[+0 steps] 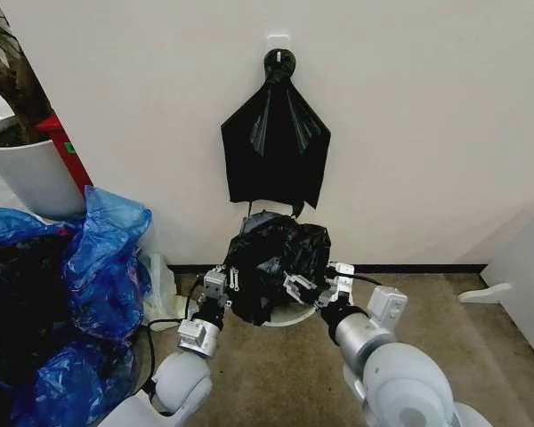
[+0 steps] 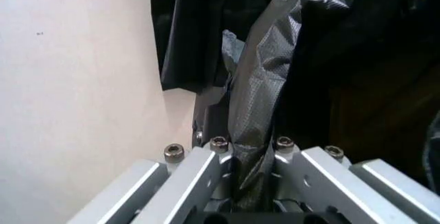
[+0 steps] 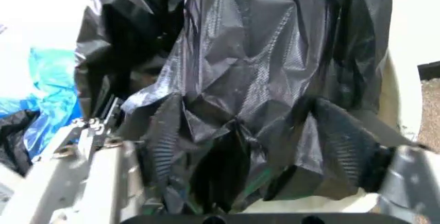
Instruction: Place the garbage bag over the trash bin.
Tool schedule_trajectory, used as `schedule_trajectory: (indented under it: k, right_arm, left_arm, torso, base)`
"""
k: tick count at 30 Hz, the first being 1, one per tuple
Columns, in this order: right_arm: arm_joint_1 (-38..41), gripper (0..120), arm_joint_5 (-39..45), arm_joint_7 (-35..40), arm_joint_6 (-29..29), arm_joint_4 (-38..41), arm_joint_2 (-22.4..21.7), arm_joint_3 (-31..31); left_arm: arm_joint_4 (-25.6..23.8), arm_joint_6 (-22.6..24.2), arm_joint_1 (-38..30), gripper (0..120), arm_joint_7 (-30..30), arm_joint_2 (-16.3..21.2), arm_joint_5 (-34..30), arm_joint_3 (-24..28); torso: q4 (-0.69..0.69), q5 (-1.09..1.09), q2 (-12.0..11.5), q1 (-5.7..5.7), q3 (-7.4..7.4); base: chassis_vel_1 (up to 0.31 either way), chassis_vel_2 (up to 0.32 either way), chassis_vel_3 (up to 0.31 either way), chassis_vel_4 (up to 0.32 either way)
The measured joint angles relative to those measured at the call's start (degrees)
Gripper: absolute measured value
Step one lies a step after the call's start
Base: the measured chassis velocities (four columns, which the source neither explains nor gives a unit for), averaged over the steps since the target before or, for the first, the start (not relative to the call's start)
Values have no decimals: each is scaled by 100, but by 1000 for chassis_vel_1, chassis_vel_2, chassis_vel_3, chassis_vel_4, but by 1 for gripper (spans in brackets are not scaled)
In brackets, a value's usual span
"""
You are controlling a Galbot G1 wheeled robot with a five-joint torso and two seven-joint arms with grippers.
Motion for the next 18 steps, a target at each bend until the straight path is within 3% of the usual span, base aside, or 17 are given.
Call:
schedule_trajectory:
  k: [17, 18]
  right_arm:
    - [-136, 1, -384, -307, 80, -108, -63, 91]
    - [-136, 1, -384, -307, 80, -108, -63, 91]
  left_arm:
    - [-224, 39, 168, 1, 112, 136, -213, -309]
    - [-224, 39, 168, 1, 112, 136, -213, -309]
  torso:
    - [0, 0, 0, 0, 0]
    - [0, 0, 0, 0, 0]
  base:
    - [0, 0, 0, 0]
    - [0, 0, 0, 0]
